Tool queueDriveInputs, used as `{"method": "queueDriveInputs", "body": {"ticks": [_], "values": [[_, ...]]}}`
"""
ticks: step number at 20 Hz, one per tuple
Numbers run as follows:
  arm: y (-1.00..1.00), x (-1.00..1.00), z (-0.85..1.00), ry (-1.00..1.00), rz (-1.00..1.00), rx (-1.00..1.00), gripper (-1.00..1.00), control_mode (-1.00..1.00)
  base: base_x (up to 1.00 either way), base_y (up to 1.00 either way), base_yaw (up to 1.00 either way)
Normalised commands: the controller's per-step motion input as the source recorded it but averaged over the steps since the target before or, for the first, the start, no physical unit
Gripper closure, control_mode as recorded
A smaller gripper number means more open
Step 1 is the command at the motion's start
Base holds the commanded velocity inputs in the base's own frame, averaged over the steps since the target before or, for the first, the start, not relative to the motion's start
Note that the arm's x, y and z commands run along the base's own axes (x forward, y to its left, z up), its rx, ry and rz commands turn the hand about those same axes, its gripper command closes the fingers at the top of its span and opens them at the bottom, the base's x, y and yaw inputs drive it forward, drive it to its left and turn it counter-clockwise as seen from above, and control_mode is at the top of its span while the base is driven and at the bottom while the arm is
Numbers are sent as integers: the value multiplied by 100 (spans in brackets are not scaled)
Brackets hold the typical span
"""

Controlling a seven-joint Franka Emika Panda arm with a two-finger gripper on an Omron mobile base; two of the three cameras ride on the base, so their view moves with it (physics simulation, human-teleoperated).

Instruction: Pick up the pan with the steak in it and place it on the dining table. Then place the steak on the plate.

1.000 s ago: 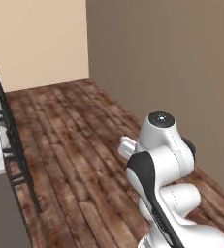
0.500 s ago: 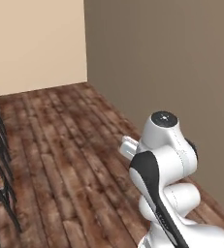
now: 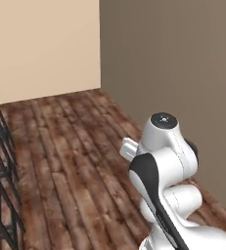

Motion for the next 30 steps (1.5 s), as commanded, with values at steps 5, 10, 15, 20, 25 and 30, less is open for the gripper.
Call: {"method": "queueDriveInputs", "body": {"ticks": [5,10,15,20,25,30], "values": [[0,0,0,0,0,0,100,100,100,-28,2],[0,0,0,0,0,0,100,100,100,-35,0],[0,0,0,0,0,0,100,100,100,-20,0],[0,0,0,0,0,0,100,100,100,-11,0],[0,0,0,0,0,0,100,100,100,-1,1],[0,0,0,0,0,0,100,100,100,0,1]]}}
